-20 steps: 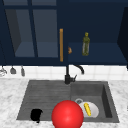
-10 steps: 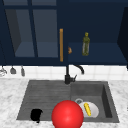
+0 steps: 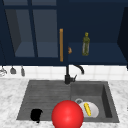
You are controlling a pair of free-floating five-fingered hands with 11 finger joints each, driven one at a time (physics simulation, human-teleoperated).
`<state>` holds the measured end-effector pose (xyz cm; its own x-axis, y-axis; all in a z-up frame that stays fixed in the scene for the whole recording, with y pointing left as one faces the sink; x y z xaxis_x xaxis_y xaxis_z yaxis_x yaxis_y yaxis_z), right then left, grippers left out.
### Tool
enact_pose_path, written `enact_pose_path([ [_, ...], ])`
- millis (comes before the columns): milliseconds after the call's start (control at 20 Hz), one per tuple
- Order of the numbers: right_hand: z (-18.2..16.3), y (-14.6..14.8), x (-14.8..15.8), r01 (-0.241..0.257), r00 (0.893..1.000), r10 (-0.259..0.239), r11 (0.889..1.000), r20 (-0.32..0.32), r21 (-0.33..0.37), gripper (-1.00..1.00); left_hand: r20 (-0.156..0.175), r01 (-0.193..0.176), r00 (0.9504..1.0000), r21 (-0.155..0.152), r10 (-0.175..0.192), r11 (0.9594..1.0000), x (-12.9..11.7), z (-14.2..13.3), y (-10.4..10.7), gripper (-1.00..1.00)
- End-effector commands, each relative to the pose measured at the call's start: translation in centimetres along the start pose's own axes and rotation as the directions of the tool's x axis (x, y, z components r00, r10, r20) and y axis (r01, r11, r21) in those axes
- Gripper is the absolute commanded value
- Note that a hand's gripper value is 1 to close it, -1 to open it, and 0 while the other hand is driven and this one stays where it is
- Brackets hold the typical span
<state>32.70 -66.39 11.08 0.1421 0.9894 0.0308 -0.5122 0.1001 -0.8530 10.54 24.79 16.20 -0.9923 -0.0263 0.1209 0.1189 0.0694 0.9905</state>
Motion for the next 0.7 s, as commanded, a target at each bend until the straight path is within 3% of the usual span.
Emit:
enact_pose_path([
  [0, 0.5, 0.4, -1.3, 0.034, 0.999, -0.034, 0.999, 0.021, -0.007, -1.0, 0.0, 0.0, 1.0, 0.0, 0.0, 1.0, 0.0, 0.0, 0.0, 0.0],
  [100, 0.4, 0.0, -1.3, 0.047, 0.998, -0.047, 0.999, 0.028, 0.002, -1.0, 0.0, 0.0, 1.0, 0.0, 0.0, 1.0, 0.0, 0.0, 0.0, 0.0],
  [350, 0.1, -0.7, -1.2, 0.015, 1.0, -0.016, 0.996, 0.012, 0.093, -1.0, 0.0, 0.0, 1.0, 0.0, 0.0, 1.0, 0.0, 0.0, 0.0, 0.0],
  [650, -0.3, -1.4, -1.2, -0.032, 0.999, 0.033, 0.974, -0.001, 0.224, -1.0, 0.0, 0.0, 1.0, 0.0, 0.0, 1.0, 0.0, 0.0, 0.0, 0.0],
])
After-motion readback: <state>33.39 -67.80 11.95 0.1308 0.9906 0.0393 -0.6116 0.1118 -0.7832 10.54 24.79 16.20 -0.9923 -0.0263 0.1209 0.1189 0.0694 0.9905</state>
